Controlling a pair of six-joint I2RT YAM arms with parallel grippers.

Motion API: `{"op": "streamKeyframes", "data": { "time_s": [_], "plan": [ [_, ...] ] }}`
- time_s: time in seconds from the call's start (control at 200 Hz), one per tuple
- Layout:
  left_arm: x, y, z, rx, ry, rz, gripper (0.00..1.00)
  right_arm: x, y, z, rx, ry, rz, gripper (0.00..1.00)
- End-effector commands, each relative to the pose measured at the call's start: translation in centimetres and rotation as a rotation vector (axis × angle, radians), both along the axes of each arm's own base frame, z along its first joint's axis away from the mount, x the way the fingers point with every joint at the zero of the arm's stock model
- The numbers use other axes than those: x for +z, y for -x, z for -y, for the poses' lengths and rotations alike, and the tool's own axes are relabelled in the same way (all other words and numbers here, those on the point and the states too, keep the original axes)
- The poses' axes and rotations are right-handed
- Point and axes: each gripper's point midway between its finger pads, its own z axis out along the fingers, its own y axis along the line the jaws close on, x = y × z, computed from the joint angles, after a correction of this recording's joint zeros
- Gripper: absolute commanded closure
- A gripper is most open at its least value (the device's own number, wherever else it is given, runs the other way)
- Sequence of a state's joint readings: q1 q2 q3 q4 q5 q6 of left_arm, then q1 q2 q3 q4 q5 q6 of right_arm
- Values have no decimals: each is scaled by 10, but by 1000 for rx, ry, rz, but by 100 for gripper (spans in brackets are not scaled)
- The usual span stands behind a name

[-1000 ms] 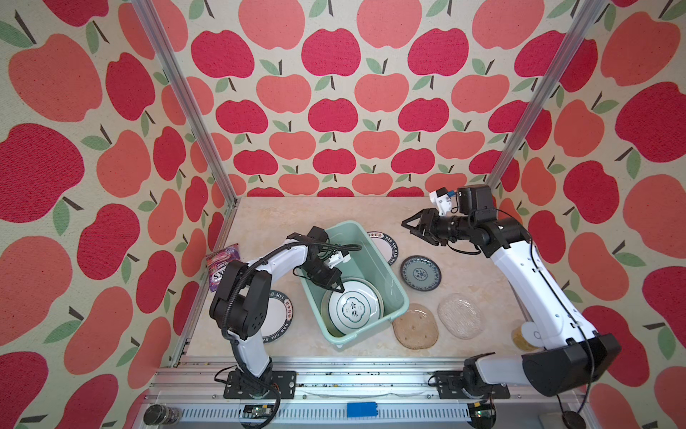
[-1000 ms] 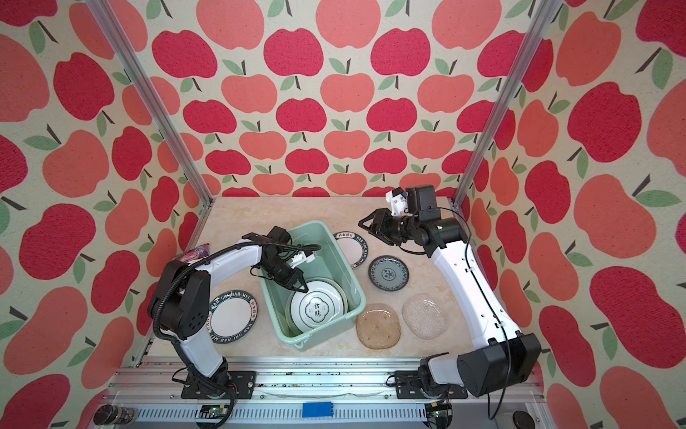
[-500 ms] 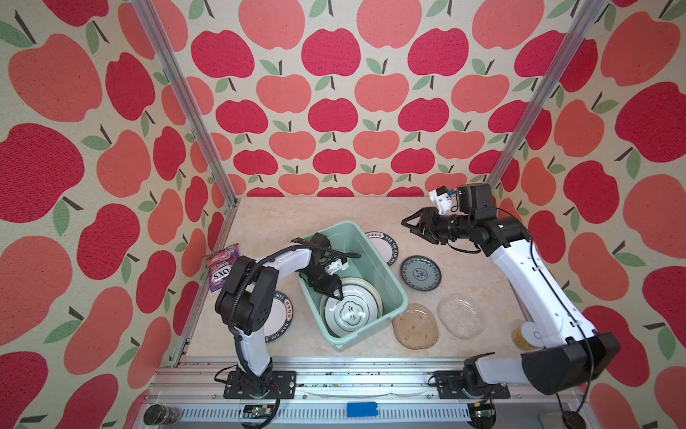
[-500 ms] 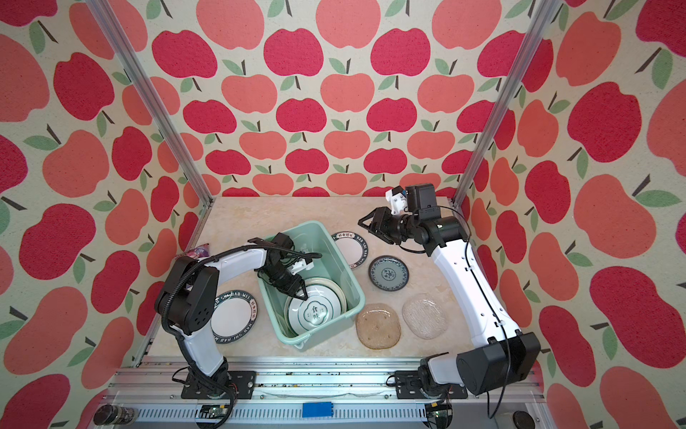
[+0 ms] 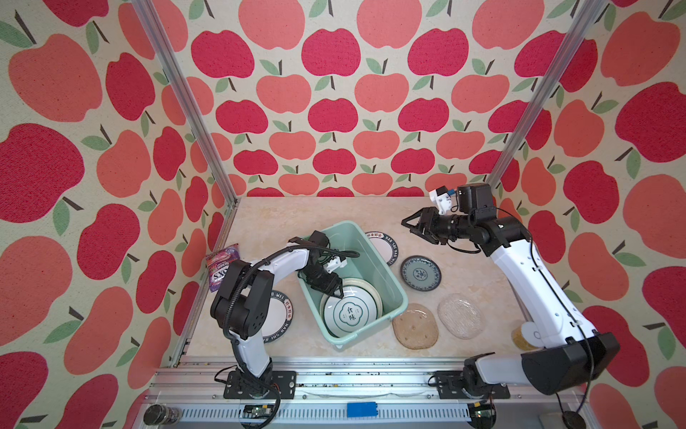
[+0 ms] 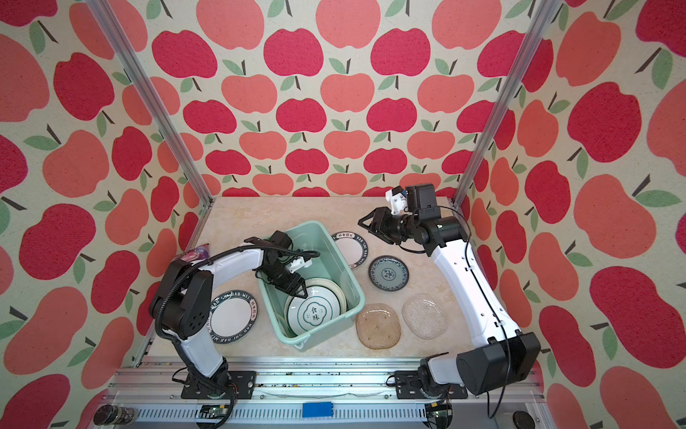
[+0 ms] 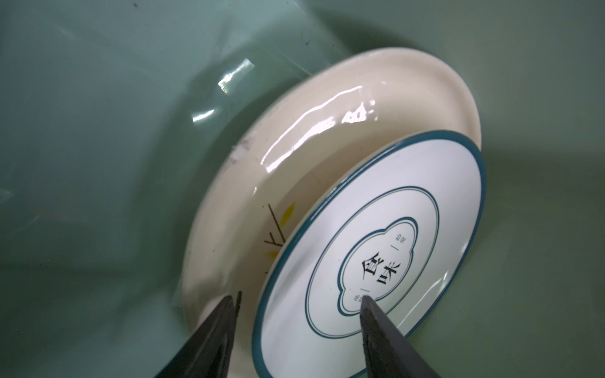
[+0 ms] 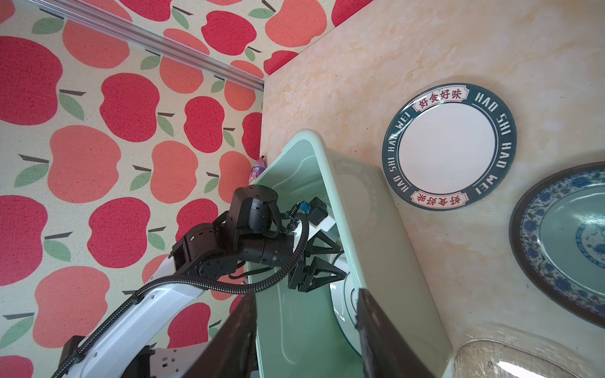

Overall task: Place the plates into the plastic bin on the countertop
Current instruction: Place the plate in the plastic bin, then pick up the plate from the top-center of the table.

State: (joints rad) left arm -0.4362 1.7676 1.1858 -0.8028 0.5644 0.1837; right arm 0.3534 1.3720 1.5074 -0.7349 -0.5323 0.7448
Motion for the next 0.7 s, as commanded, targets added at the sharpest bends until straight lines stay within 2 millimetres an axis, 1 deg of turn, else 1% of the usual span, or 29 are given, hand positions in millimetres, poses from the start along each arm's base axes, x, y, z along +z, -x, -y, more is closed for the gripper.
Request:
{"op": "streamKeyframes", "data": {
  "time_s": [0.0, 0.115, 0.22, 0.305, 0.395, 0.445, 0.48, 0.53, 0.575, 0.6, 0.695],
  "plan": [
    [37, -23, -2, 40, 18, 117, 36, 19, 6, 0, 7, -8, 42, 49],
    [69, -40, -3, 67, 33, 210, 35, 18, 6, 2, 5, 5, 42, 49],
    [108, -58, -7, 114, 62, 317, 33, 8, 6, 7, -3, 56, 29, 49],
    [151, -73, -14, 186, 113, 428, 30, -4, 2, 13, -12, 101, 6, 49],
    [210, -84, -29, 287, 208, 567, 24, -18, -6, 19, -19, 139, -23, 49],
    [244, -86, -40, 346, 268, 648, 19, -26, -13, 20, -17, 160, -28, 49],
    [265, -89, -48, 385, 319, 690, 16, -31, -18, 21, -16, 173, -32, 49],
    [292, -87, -60, 440, 398, 720, 12, -39, -26, 23, -13, 192, -36, 49],
    [309, -84, -68, 473, 461, 730, 9, -46, -32, 23, -11, 205, -42, 48],
    [318, -82, -73, 491, 495, 725, 0, -49, -36, 24, -8, 208, -42, 48],
    [338, -76, -85, 551, 595, 695, 1, -66, -51, 26, -14, 215, -54, 48]
  ]
}}
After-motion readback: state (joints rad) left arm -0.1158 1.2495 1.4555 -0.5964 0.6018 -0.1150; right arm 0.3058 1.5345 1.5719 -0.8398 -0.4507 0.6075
